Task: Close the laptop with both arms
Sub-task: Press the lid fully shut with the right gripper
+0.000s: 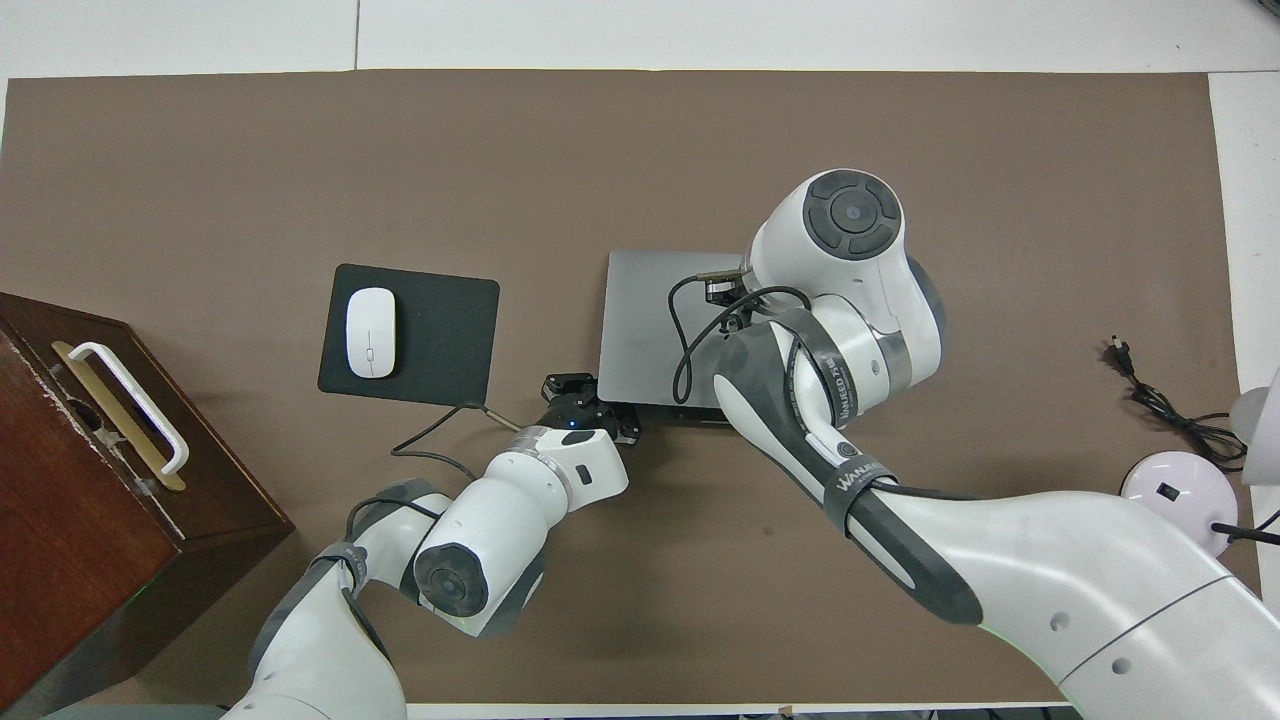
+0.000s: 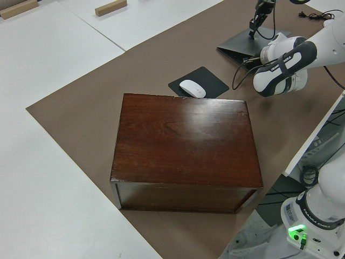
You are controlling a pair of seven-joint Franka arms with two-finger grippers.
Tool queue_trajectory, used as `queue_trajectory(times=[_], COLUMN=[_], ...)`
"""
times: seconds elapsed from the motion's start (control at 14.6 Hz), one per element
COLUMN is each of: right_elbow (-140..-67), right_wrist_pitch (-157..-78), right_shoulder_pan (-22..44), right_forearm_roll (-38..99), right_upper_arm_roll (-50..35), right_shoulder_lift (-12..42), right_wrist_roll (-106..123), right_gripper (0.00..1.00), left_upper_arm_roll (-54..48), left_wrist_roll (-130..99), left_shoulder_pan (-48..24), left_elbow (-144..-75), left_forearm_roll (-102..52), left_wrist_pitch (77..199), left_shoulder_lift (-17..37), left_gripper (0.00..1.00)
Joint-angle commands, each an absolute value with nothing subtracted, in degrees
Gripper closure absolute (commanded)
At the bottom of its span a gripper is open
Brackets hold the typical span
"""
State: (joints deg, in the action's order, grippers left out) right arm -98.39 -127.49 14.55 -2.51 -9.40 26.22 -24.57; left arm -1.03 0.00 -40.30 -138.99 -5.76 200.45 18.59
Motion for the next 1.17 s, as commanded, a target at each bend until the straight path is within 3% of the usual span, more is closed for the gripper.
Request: queue_trajectory(times=[0.0, 0.69, 1.1], right_elbow=[-100.9, -100.0, -94.5], right_wrist_pitch=[-129.2, -127.9, -119.2], right_shoulder_pan=[13.5, 13.4, 12.0], right_forearm_roll=[-0.9, -1.0, -1.1], right_upper_arm_roll=[-10.1, -10.0, -10.1], right_shoulder_lift=[25.0, 24.8, 24.2], right_wrist_roll=[-23.3, -23.3, -22.2], right_gripper=[1.0, 1.0, 1.0], left_upper_arm_roll=[-0.3, -0.3, -0.3], left_wrist_roll=[1.9, 1.9, 1.9], left_shoulder_pan=[-38.7, -38.2, -38.2], left_elbow=[-141.6, -141.6, -141.7], left_forearm_roll=[-5.7, -5.7, -5.7], left_wrist_pitch=[199.4, 199.4, 199.4], left_shoulder_lift=[22.0, 22.0, 22.0], left_gripper=[1.0, 1.0, 1.0])
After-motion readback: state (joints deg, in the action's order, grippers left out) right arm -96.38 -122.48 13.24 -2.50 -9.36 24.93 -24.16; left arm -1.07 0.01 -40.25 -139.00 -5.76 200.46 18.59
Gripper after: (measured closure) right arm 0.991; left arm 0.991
